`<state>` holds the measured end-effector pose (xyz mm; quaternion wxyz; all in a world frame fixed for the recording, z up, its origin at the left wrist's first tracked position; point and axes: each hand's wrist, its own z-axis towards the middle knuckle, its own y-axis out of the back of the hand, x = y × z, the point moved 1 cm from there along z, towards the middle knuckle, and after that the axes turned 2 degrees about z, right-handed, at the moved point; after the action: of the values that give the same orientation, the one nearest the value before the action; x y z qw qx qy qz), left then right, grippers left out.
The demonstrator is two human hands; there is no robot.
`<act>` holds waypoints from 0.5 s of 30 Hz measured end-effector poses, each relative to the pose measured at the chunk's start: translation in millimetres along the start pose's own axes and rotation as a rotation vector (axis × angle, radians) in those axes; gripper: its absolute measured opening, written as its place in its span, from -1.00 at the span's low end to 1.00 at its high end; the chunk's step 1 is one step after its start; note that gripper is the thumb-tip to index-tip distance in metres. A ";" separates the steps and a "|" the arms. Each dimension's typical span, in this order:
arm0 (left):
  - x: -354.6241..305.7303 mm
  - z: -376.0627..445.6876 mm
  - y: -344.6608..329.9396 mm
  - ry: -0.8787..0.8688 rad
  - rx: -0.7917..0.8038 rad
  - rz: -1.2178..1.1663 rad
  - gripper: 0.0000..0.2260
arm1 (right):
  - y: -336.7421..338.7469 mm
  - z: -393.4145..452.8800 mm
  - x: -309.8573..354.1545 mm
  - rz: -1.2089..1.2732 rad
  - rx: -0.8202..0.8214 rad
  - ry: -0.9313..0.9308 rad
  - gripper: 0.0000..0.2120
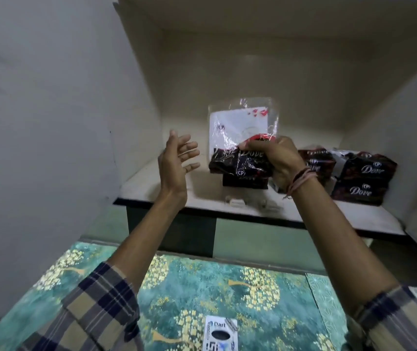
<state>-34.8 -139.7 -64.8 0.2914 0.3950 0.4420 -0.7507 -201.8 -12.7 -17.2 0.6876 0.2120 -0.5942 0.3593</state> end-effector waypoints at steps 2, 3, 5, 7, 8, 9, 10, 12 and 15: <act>9.2 -22.6 12.1 -0.009 -0.029 -0.055 -0.55 | 3.4 -32.7 -25.3 0.124 0.044 0.049 -0.64; 16.4 -35.4 19.3 -0.011 -0.050 -0.082 -0.56 | 6.2 -48.0 -41.6 0.174 0.057 0.066 -0.68; 34.5 -61.7 35.8 -0.002 -0.087 -0.130 -0.55 | 13.3 -78.5 -77.3 0.242 0.086 0.082 -0.70; 57.0 -88.0 55.7 0.019 -0.111 -0.163 -0.54 | 22.6 -106.3 -116.2 0.266 0.110 0.055 -0.73; 69.4 -100.8 65.8 0.030 -0.119 -0.166 -0.55 | 27.4 -118.8 -136.0 0.282 0.117 0.038 -0.75; 82.7 -112.8 75.9 0.042 -0.129 -0.160 -0.55 | 31.7 -131.1 -155.5 0.299 0.117 0.013 -0.76; 96.3 -124.4 84.8 0.058 -0.138 -0.146 -0.55 | 36.3 -141.6 -175.5 0.311 0.113 -0.025 -0.76; 125.7 -144.4 101.7 0.106 -0.163 -0.106 -0.55 | 44.4 -159.2 -215.5 0.331 0.115 -0.122 -0.71; 166.8 -165.9 123.0 0.223 -0.224 -0.052 -0.58 | 52.6 -174.2 -271.9 0.330 0.093 -0.267 -0.55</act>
<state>31.3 -60.2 -309.3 0.2635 0.4293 0.5627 -0.6554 -134.9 80.9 -323.5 0.5241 0.1891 -0.6895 0.4628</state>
